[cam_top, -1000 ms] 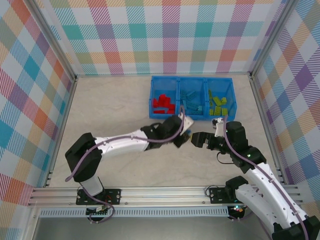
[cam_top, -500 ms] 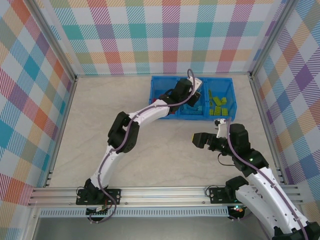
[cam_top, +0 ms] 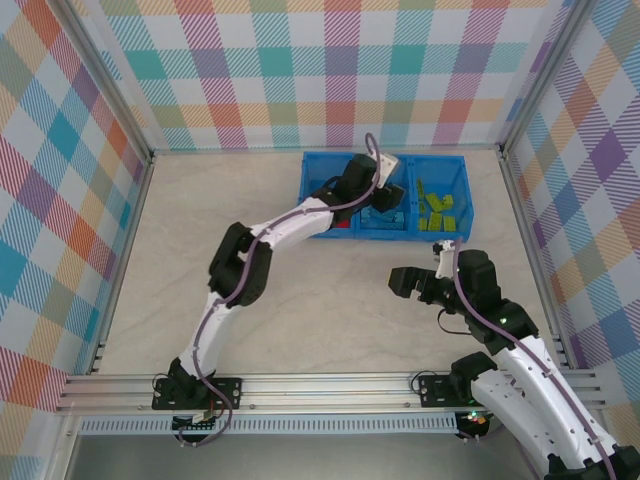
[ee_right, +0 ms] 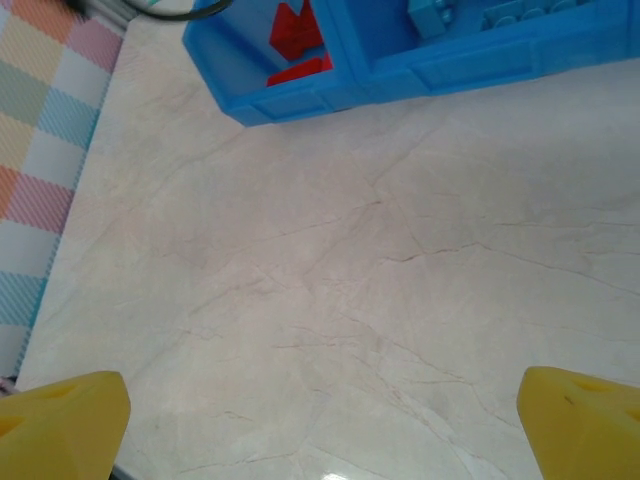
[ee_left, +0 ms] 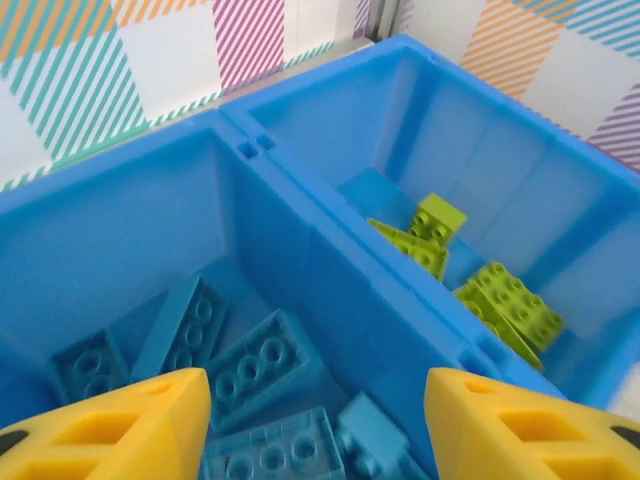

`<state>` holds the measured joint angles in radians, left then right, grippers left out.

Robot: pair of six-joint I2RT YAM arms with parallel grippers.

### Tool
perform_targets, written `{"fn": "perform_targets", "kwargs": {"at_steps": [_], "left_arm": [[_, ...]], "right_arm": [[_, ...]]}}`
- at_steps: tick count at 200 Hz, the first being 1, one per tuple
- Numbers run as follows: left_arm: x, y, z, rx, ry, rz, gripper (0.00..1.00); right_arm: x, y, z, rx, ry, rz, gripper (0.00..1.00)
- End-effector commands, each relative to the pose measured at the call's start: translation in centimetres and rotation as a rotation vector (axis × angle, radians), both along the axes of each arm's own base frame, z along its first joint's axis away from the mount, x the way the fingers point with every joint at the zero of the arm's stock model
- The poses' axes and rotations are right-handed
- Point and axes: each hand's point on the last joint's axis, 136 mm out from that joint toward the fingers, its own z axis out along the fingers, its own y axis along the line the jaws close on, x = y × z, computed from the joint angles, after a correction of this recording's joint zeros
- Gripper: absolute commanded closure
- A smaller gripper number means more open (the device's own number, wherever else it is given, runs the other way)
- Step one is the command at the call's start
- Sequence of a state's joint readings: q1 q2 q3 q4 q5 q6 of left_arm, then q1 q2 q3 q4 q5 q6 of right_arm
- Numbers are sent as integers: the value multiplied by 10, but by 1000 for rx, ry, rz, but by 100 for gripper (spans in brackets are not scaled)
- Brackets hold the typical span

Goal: Sort the legos into containers by color

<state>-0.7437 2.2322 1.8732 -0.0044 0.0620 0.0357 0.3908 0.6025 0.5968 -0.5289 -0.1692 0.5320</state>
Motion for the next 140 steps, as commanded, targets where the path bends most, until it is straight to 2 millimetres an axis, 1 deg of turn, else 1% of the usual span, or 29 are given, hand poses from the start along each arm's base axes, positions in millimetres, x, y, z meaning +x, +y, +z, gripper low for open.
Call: {"fn": "perform_targets", "kwargs": {"at_steps": [1, 4, 5, 16, 17, 26, 27, 33, 37, 41, 42, 46, 60, 73, 75, 80, 93, 101, 104, 108, 113, 119, 132, 140], "left_arm": [[-34, 29, 104, -204, -139, 12, 37], [-39, 34, 103, -205, -135, 15, 36], [-41, 35, 109, -212, -143, 17, 36], [-63, 60, 108, -209, -136, 43, 33], [-64, 62, 105, -206, -133, 46, 33], [-80, 85, 105, -199, -139, 78, 31], [-81, 87, 108, -203, -143, 81, 31], [-91, 103, 102, -187, -141, 109, 30], [-97, 113, 103, -180, -149, 128, 29], [-103, 125, 98, -164, -150, 151, 29], [-105, 127, 100, -164, -155, 156, 28], [-110, 139, 94, -141, -158, 178, 28], [-125, 179, 80, -69, -180, 270, 24], [-135, 218, 68, -10, -204, 367, 19], [-136, 223, 68, -7, -209, 382, 18], [-140, 238, 60, 14, -213, 420, 16], [-146, 274, 49, 45, -227, 522, 12], [-150, 295, 42, 58, -233, 577, 10], [-151, 302, 42, 58, -237, 597, 10], [-154, 311, 37, 66, -237, 621, 9], [-156, 322, 33, 75, -238, 648, 9], [-159, 333, 29, 82, -239, 675, 6], [-161, 358, 20, 104, -229, 742, 5], [-162, 371, 16, 113, -229, 777, 4]], "right_arm": [[12, -20, -1, -86, -20, -100, 0], [14, -22, -3, -100, -20, -109, 0], [15, -23, -3, -108, -21, -114, 0], [23, -31, -11, -169, -13, -145, 0], [24, -31, -11, -175, -13, -147, 0], [31, -35, -15, -224, -5, -160, 0], [33, -36, -15, -233, -7, -162, 0], [37, -39, -18, -259, -4, -173, 0], [41, -42, -18, -278, -6, -187, 0], [45, -46, -20, -304, -9, -204, 0], [46, -46, -19, -308, -12, -207, 0], [49, -48, -19, -322, -21, -215, 0], [63, -67, -19, -408, -67, -307, 0], [75, -85, -19, -497, -119, -374, 0], [77, -89, -21, -515, -127, -390, 0], [81, -97, -24, -549, -141, -421, 0], [94, -110, -37, -591, -162, -460, 0], [102, -117, -48, -607, -159, -473, 0], [106, -119, -48, -606, -163, -480, 0], [107, -124, -50, -603, -135, -493, 0], [113, -127, -51, -612, -142, -498, 0], [119, -128, -49, -629, -175, -490, 0], [132, -131, -47, -672, -270, -496, 0], [138, -137, -51, -696, -313, -511, 0]]}}
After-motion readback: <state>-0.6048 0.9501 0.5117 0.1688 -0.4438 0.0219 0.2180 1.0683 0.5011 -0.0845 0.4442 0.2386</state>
